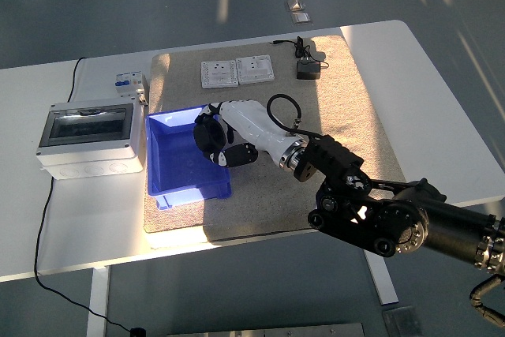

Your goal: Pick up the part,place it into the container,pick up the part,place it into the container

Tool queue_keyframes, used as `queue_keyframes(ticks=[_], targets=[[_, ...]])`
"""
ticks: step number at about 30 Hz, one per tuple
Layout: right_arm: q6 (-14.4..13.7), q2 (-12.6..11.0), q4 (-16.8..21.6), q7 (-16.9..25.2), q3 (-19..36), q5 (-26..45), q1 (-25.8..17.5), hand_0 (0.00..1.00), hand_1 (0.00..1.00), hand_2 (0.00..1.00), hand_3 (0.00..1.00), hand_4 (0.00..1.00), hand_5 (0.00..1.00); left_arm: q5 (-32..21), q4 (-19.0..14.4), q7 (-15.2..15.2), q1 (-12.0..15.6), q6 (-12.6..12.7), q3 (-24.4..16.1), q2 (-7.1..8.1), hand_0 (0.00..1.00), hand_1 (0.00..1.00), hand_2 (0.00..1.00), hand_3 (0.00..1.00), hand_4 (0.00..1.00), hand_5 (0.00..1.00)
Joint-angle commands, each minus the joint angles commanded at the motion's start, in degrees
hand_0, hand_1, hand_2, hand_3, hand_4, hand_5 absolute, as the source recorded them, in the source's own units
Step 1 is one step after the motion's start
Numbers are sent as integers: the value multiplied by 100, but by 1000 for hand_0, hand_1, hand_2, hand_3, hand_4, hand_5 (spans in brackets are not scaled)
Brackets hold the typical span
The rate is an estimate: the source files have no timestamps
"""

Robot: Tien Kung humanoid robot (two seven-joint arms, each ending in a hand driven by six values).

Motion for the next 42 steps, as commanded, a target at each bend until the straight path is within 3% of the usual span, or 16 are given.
queue_keyframes(ticks=[3,4,9,10,21,22,23,27,28,29,32,35,42], targets=[[179,43,-112,1,-44,-41,6,651,282,456,614,352,7,-2,0,0,-2,1,3,3,678,662,743,736,754,798],[251,57,-156,24,-57,-61,4,739,526,613,652,350,2,-11,0,-2,-1,3,9,5,678,661,743,736,755,799],[247,58,-194,205,-40,-172,7,739,526,613,652,350,2,5,0,-7,7,9,2,16,678,661,743,736,755,799],[220,58,-189,242,-37,-185,9,922,842,815,752,436,35,8,0,-8,8,10,1,17,678,661,743,736,755,798],[115,52,-113,269,-63,-294,13,960,885,848,803,472,56,25,0,-1,23,9,1,29,677,661,742,737,755,799],[105,51,-109,262,-67,-309,13,998,915,881,839,541,80,26,0,-1,23,9,1,29,677,661,742,737,755,799],[82,49,-105,265,-65,-315,10,998,915,881,839,541,80,29,0,-1,23,9,0,30,677,661,742,737,755,799],[-313,17,-151,292,95,-194,-71,998,915,881,839,541,80,32,0,-6,19,9,-1,27,677,661,742,737,755,799],[-463,2,-182,210,183,-219,-104,998,919,914,866,634,107,27,0,-9,19,10,1,24,677,661,741,732,755,799],[-548,-8,-213,136,248,-255,-124,998,919,914,866,634,107,22,0,-11,19,11,3,22,677,661,741,732,755,799],[-798,-41,-466,-257,504,-359,-169,998,919,914,866,634,107,13,0,-16,18,13,2,19,677,661,741,732,755,799],[-752,-15,-788,-552,499,-188,-181,972,843,890,862,644,118,17,0,-20,14,13,-3,17,676,661,741,732,754,799],[-670,58,-1572,-499,301,568,-286,963,830,888,869,671,135,21,0,-28,1,14,-4,-1,676,660,741,731,754,800]])
